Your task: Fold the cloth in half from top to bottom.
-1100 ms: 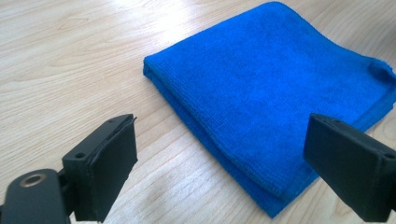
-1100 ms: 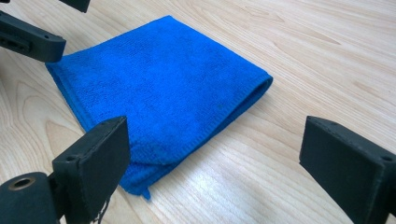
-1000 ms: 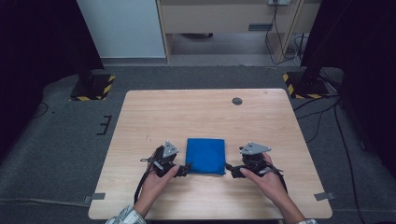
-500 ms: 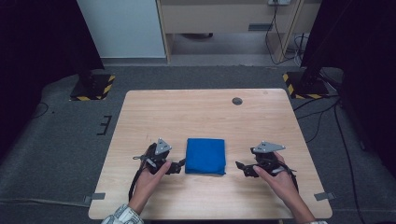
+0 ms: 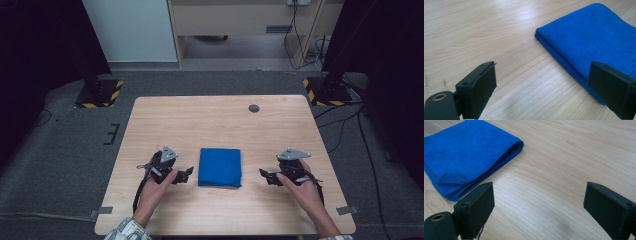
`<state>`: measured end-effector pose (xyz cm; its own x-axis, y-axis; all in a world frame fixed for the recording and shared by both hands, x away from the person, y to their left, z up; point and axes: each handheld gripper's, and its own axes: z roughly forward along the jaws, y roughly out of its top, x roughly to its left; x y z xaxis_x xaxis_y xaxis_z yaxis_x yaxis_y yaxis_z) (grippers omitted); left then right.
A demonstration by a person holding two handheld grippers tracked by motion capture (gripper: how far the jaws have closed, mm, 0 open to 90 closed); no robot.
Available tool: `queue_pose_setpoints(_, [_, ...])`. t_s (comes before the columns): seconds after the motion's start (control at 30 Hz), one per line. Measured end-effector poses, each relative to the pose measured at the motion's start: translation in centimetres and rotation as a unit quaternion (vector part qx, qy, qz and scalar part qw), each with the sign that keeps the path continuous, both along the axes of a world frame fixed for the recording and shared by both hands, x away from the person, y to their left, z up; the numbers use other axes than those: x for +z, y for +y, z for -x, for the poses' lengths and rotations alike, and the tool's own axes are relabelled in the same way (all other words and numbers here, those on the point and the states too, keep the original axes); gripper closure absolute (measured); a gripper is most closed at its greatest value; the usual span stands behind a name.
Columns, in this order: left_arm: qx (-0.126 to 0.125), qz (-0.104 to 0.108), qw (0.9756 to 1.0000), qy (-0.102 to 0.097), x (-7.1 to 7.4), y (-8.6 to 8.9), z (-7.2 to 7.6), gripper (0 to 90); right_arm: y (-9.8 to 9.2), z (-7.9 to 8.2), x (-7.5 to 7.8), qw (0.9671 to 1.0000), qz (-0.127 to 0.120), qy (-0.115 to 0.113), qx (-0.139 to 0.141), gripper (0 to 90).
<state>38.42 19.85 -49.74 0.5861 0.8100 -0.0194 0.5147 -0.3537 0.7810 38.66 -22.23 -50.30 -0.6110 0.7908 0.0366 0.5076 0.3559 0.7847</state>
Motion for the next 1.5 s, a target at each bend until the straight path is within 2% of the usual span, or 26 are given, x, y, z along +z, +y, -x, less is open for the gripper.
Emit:
queue_pose_setpoints(0.13, [0.011,0.0,0.9999,0.002,-0.1,0.9,-0.5,7.8,-0.5,-0.3,0.0,0.9998,0.007,-0.003,-0.019,9.1])
queue_pose_setpoints(0.3, [0.025,-0.009,0.9996,0.008,-0.6,2.1,-1.3,7.8,-1.3,-1.2,-0.3,0.9988,0.014,-0.007,-0.047,8.7])
queue_pose_setpoints(0.43, [0.037,-0.02,0.9989,0.02,-1.2,2.9,-2.3,7.7,-1.9,-2.3,-1.0,0.9977,0.019,0.009,-0.065,8.3])
queue_pose_setpoints(0.53, [0.043,-0.037,0.9979,0.03,-1.7,3.4,-3.1,7.8,-2.3,-3.2,-1.6,0.9966,0.023,0.027,-0.074,8.2])
queue_pose_setpoints(0.63, [0.056,-0.03,0.9974,0.035,-2.0,4.0,-4.0,7.8,-2.6,-4.0,-2.1,0.9958,0.026,0.042,-0.077,8.0])
queue_pose_setpoints(0.73, [0.064,-0.034,0.9964,0.043,-2.4,4.2,-4.9,7.8,-3.0,-4.8,-2.2,0.9947,0.027,0.046,-0.088,8.0])
queue_pose_setpoints(0.87, [0.069,-0.031,0.9962,0.043,-2.6,4.1,-5.6,7.8,-3.6,-5.8,-2.4,0.9931,0.019,0.045,-0.106,7.9])
queue_pose_setpoints(1.1, [0.062,-0.045,0.9956,0.053,-3.2,3.5,-5.9,7.3,-3.8,-6.3,-3.0,0.9899,0.025,0.051,-0.13,6.6])
queue_pose_setpoints(1.2, [0.069,-0.044,0.9949,0.058,-3.5,3.8,-6.0,6.9,-3.7,-6.4,-3.4,0.9891,0.041,0.052,-0.131,5.2])
queue_pose_setpoints(1.37, [0.07,-0.04,0.9958,0.042,-4.0,4.0,-5.8,3.9,-3.5,-6.1,-3.7,0.9888,0.043,0.039,-0.137,4.3])
queue_pose_setpoints(1.5, [0.069,-0.04,0.9959,0.042,-4.0,4.1,-5.8,3.5,-3.4,-5.9,-3.6,0.9893,0.043,0.04,-0.134,4.4])
